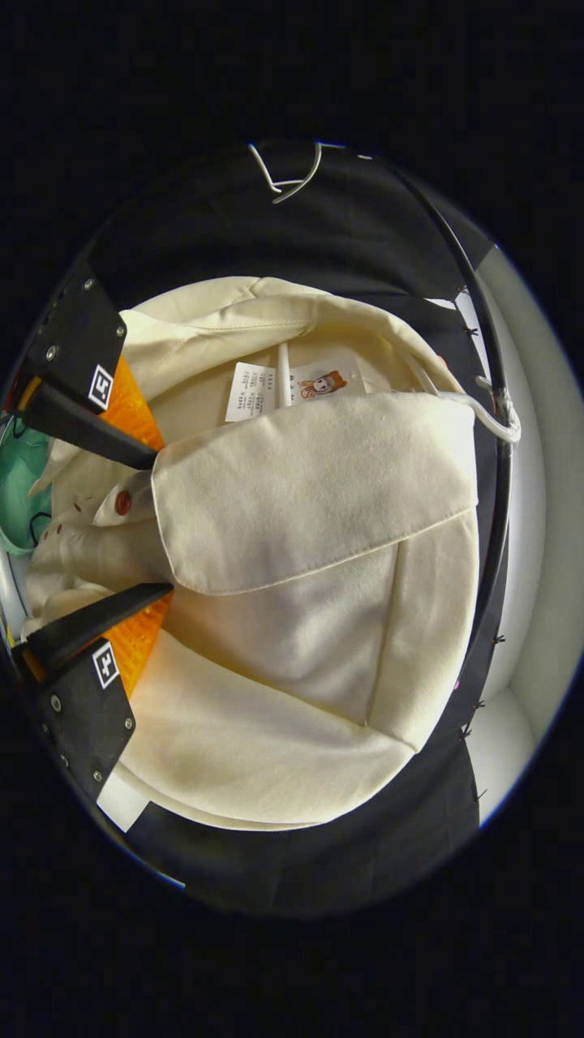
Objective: Grasp the clothes on the hanger with both hands and then place them into the laundry hamper below.
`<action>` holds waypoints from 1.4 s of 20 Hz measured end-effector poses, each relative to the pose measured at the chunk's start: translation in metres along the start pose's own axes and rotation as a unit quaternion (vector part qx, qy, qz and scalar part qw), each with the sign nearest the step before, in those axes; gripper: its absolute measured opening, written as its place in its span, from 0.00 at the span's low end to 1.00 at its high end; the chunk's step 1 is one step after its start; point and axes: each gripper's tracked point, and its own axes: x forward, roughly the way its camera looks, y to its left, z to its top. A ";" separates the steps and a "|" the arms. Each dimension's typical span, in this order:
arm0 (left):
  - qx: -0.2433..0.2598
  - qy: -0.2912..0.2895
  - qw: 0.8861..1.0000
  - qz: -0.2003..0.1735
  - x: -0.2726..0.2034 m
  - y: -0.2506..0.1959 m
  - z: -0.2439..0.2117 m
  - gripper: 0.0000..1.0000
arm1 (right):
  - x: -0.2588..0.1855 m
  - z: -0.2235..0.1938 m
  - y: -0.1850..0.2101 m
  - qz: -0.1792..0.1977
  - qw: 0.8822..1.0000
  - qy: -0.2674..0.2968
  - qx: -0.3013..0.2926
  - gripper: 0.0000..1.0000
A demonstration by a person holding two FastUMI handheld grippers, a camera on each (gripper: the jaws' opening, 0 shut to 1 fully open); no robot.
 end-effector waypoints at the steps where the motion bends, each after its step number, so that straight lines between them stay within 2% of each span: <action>1: 0.003 0.001 1.000 -0.003 0.001 -0.002 -0.001 0.97 | 0.002 0.001 -0.001 0.003 1.000 -0.001 0.002 0.82; 2: 0.006 0.002 1.000 -0.007 0.003 -0.004 -0.001 0.97 | 0.004 0.001 -0.002 0.004 1.000 -0.002 0.003 0.80; 4: 0.009 0.003 1.000 -0.016 0.007 -0.011 -0.001 0.97 | 0.007 0.002 -0.005 0.001 1.000 -0.004 0.003 0.68; 6: 0.004 0.006 1.000 -0.030 0.010 -0.020 -0.003 0.97 | 0.008 0.003 -0.008 -0.004 1.000 -0.003 0.004 0.55; 7: 0.001 0.007 0.999 -0.039 0.010 -0.027 -0.004 0.97 | 0.007 0.003 -0.009 -0.003 1.000 -0.003 0.008 0.45; 8: -0.001 0.010 0.999 -0.050 0.012 -0.034 -0.005 0.97 | 0.007 0.004 -0.009 -0.003 1.000 -0.003 0.010 0.40; 9: 0.000 0.011 0.998 -0.060 0.014 -0.041 -0.006 0.97 | 0.006 0.005 -0.009 -0.002 1.000 -0.002 0.012 0.30; 11: 0.007 0.012 0.997 -0.076 0.023 -0.055 -0.006 0.97 | 0.003 0.003 -0.009 -0.001 1.000 0.002 0.011 0.19; 16: -0.001 0.026 0.991 -0.130 0.045 -0.102 -0.013 0.97 | -0.008 0.003 -0.008 0.001 1.000 0.009 0.011 0.08; 17: -0.004 0.031 0.989 -0.141 0.050 -0.112 -0.017 0.94 | -0.011 0.003 -0.008 0.002 1.000 0.010 0.011 0.07; 18: -0.007 0.035 0.988 -0.151 0.054 -0.121 -0.021 0.97 | -0.012 0.003 -0.007 0.005 1.000 0.011 0.011 0.06; 19: -0.010 0.042 0.987 -0.157 0.059 -0.131 -0.027 0.94 | -0.014 0.002 -0.006 0.009 1.000 0.013 0.011 0.05; 21: -0.018 0.054 0.984 -0.166 0.065 -0.147 -0.036 0.97 | -0.019 0.002 -0.009 0.010 1.000 0.017 0.011 0.04; 22: -0.018 0.057 0.984 -0.171 0.069 -0.153 -0.038 0.94 | -0.021 0.003 -0.010 0.010 1.000 0.018 0.011 0.04; 23: -0.014 0.058 0.983 -0.173 0.072 -0.157 -0.039 1.00 | -0.023 0.003 -0.012 0.010 1.000 0.018 0.012 0.04; 28: -0.008 0.059 0.981 -0.182 0.087 -0.171 -0.042 1.00 | -0.035 0.005 -0.020 0.005 1.000 0.018 0.020 0.04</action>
